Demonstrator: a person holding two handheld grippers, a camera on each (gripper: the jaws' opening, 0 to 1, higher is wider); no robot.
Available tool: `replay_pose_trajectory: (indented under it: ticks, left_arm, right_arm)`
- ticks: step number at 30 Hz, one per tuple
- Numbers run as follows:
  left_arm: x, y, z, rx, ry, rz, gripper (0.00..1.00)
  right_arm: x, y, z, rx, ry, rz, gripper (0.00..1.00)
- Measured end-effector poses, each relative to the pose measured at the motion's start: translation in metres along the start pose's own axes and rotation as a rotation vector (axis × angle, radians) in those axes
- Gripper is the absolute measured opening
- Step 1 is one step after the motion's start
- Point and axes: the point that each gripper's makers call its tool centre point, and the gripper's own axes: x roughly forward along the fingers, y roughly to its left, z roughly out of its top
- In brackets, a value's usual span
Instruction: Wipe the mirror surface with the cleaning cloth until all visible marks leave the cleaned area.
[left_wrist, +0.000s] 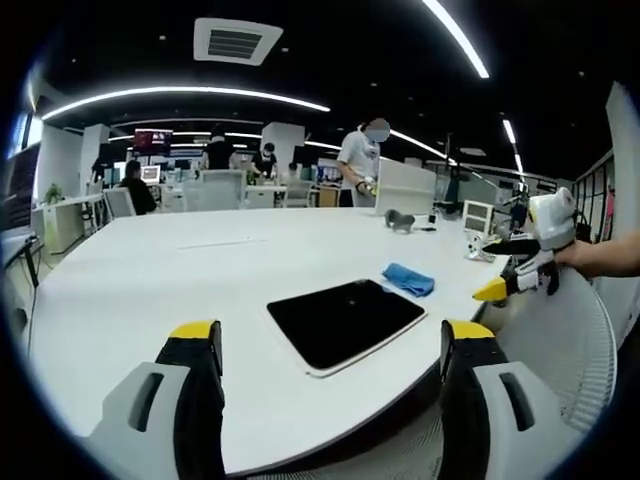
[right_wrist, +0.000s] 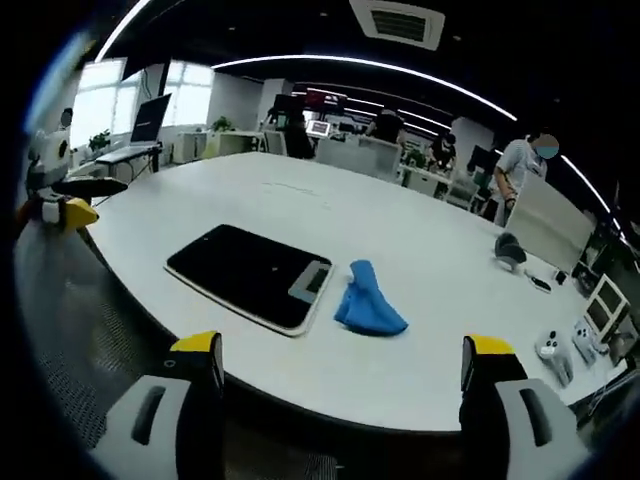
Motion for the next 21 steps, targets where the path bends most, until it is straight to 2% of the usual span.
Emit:
replay_pose_trajectory:
  ticks: [2,6,11,16,21]
  left_arm:
    - [0.0003,0.0019,0.0022,0.0,-0.012,0.009,0.89]
    - [0.0003,0.0017,0.0017,-0.001,-0.011,0.005,0.88]
    - [0.0016,0.002,0.0013,-0.003,-0.006,0.003,0.88]
    - [0.0015,0.0005,-0.0017,-0.004,0.012,-0.003,0.89]
    - [0.002,0.0013,-0.0014,-0.005,0.012,0.002,0.88]
  right_arm:
    - [0.0004,-0.0036,0.0108,0.04,-0.054,0.002,0.98]
    - [0.0016,0.0023,0.0053,-0.032,-0.022,0.009,0.98]
    - [0.0016,-0.0001,0.0074,0.014,-0.036,0.013,0.97]
    - [-0.0008,-0.0055,0.006,-0.013,-0.038,-0.025,0.97]
    - [-0.0012,-0.0052,0.0053,0.006,-0.033,-0.017,0.95]
